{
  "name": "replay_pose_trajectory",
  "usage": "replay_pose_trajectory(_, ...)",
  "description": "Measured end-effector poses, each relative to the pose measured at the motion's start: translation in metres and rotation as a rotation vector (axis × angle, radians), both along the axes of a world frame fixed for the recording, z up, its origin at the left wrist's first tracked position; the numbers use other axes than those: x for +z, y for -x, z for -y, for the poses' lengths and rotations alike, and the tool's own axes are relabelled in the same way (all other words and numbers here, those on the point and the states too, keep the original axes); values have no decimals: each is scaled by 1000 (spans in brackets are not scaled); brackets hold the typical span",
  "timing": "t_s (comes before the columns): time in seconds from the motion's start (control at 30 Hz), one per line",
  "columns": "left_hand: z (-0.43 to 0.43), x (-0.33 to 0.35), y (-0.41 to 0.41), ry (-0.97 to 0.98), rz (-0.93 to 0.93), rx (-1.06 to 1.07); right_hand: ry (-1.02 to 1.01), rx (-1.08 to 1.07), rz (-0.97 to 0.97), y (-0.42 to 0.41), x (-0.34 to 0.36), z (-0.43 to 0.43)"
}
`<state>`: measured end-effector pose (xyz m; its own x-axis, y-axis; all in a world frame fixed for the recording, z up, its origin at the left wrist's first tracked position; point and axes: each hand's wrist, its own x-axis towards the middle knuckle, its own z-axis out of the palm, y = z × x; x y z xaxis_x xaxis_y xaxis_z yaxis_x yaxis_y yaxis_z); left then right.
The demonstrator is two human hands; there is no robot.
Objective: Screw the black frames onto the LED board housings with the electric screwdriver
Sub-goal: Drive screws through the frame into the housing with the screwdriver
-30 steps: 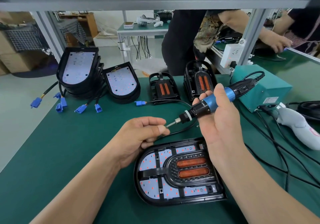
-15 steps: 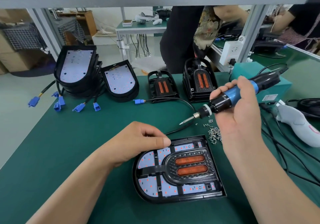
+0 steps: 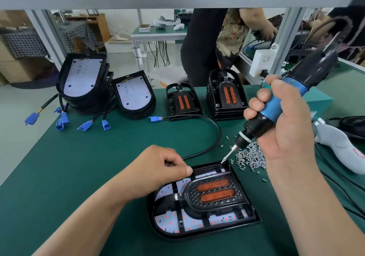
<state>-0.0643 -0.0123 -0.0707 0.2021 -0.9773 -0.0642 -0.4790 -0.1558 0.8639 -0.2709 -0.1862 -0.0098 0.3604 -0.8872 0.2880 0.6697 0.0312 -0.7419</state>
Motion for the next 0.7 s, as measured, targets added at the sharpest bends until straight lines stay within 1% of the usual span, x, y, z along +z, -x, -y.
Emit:
replay_pose_trajectory(0.3,0,-1,1,1,-9,4,64,60,-90,-3,1,-6)
replay_pose_trajectory(0.7,0,0,3,-4,4,24,116,100,-111,-8,-1,-12)
